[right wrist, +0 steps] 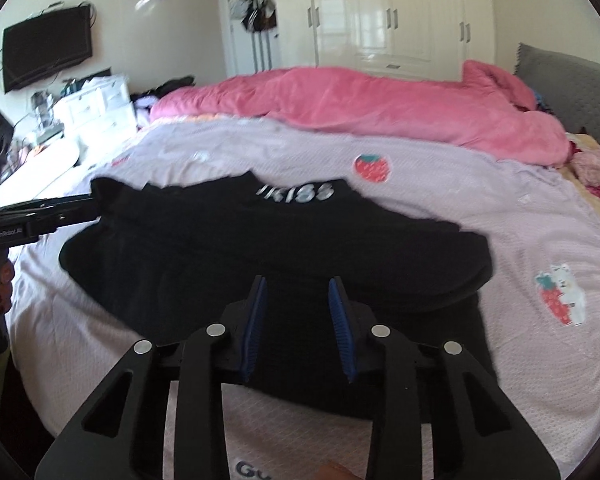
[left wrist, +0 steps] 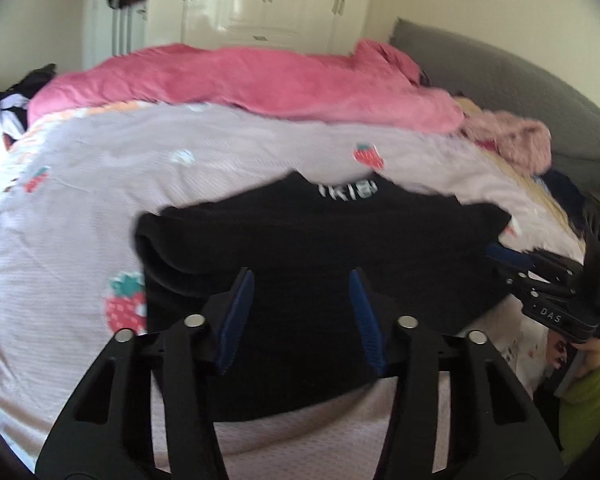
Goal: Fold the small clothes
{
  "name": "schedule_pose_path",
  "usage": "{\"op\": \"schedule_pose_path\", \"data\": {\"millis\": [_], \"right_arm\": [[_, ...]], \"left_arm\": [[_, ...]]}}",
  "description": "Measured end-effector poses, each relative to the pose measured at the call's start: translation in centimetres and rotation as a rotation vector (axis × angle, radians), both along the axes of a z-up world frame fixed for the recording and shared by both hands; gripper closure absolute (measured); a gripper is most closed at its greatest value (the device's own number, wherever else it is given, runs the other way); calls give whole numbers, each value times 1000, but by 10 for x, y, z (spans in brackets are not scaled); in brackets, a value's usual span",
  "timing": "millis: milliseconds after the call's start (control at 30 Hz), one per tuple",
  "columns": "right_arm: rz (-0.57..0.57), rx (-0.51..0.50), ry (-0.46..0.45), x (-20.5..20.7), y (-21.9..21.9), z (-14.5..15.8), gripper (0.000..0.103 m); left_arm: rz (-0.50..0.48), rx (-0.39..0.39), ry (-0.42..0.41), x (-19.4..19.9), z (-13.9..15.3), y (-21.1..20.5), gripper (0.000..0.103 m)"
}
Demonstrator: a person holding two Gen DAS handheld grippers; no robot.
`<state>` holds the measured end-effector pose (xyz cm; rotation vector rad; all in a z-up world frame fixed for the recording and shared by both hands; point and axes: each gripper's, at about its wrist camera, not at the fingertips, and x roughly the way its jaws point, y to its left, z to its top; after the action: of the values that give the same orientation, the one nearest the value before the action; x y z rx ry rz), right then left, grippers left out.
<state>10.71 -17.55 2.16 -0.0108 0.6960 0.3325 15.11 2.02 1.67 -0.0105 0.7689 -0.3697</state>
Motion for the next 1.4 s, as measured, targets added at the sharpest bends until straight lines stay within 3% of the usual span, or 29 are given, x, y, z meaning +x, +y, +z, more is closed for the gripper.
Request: {"op": "schedule_pose_path", "data": {"millis": [133, 233, 433, 900, 1033, 1167, 1400], "right_arm": [[33, -62, 51, 2, 20, -17, 72], [9, -91, 68, 6, 24, -25, 73], [-32, -106, 71, 22, 19, -32, 74], [-48, -152, 50, 71, 18, -25, 74], [-88, -129, 40, 88, 11, -22, 74], [-168, -71, 41, 99, -8, -19, 72], [-287, 27, 35, 98, -44, -15, 71]], "left_arm": [[-21, 72, 73, 10, -31, -12, 68], [5, 104, 61, 16, -39, -12, 68], [16, 86, 68, 31, -42, -9, 62], [41, 80, 82, 73, -44, -9, 61], [69, 75, 77, 82, -40, -4, 58], [110, 48, 65, 86, -35, 7, 46], [162, 10, 12, 82, -22, 22, 33]]}}
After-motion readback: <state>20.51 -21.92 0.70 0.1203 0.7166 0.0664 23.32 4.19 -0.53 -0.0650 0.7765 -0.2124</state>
